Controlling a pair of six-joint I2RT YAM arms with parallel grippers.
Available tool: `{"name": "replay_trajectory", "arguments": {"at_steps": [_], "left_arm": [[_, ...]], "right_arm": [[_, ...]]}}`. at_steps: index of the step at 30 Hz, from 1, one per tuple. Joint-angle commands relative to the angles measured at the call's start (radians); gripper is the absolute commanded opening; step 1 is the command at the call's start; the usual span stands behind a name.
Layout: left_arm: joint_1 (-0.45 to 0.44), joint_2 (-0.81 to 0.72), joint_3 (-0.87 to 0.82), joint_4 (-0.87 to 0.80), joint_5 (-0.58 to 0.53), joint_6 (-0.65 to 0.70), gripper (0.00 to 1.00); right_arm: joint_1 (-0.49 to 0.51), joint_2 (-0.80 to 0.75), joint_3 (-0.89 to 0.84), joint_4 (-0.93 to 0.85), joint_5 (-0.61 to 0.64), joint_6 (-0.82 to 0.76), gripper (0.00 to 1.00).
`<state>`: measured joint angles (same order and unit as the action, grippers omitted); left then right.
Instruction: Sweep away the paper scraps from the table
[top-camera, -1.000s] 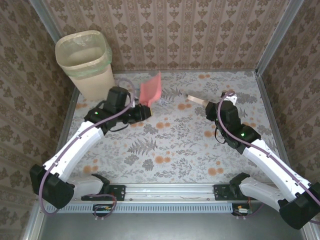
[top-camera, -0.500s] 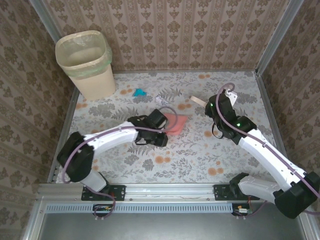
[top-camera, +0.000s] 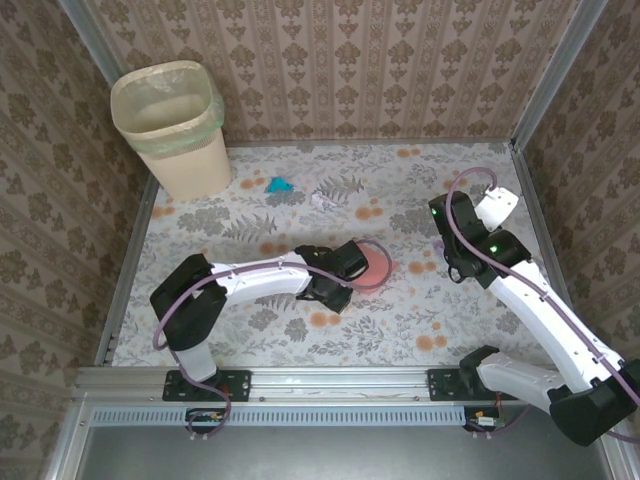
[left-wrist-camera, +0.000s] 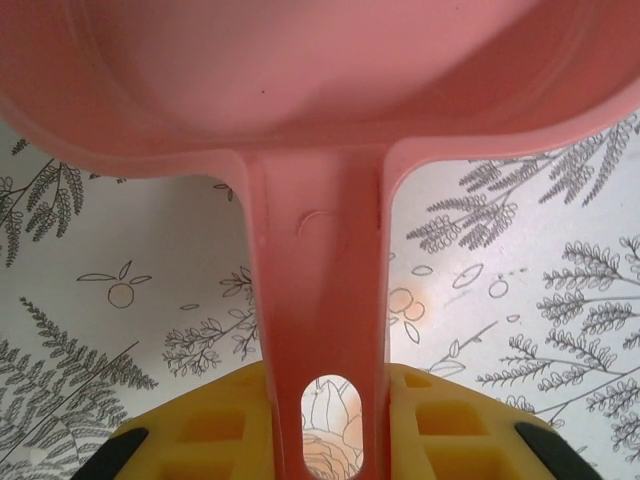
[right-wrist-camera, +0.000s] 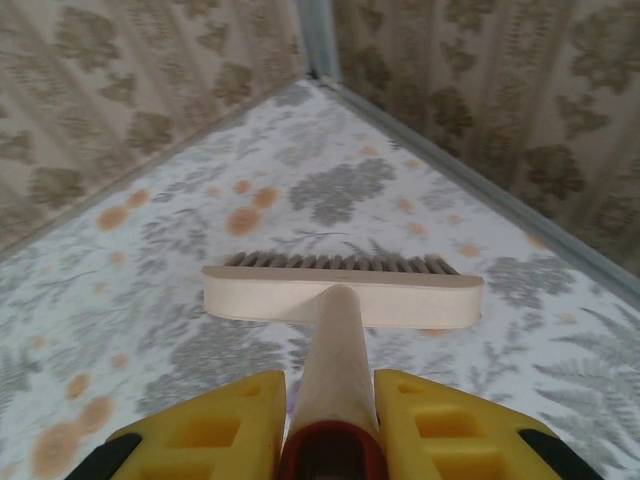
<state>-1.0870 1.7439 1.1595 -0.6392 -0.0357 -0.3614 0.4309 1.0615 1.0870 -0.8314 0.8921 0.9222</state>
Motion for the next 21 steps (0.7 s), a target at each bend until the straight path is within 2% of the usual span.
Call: {"name": "replay_trajectory", "arguments": {"at_steps": [1,5,13,21], "left_arm": [[-0.010,0.002,0.028,-0.075,-0.063,0.029,0.00],[-0.017,0.021,0.047,-0.128,-0.112,0.032,0.00],[-0.059,0.070,0.096,-0.204,-0.157,0.059,0.00],[-0.062,0.063,0.092,-0.191,-0.138,0.060,0.00]], "right_arm": [[-0.017,0.027,0.022,-0.157,0.091,0.121,0.00],[-0.039,0.059,0.009,-0.254,0.077,0.204,0.00],[-0.081,0.057,-0.044,-0.103,-0.142,0.063,0.00],[-0.076,0.081,-0.050,-0.081,-0.317,0.033,0.00]]}}
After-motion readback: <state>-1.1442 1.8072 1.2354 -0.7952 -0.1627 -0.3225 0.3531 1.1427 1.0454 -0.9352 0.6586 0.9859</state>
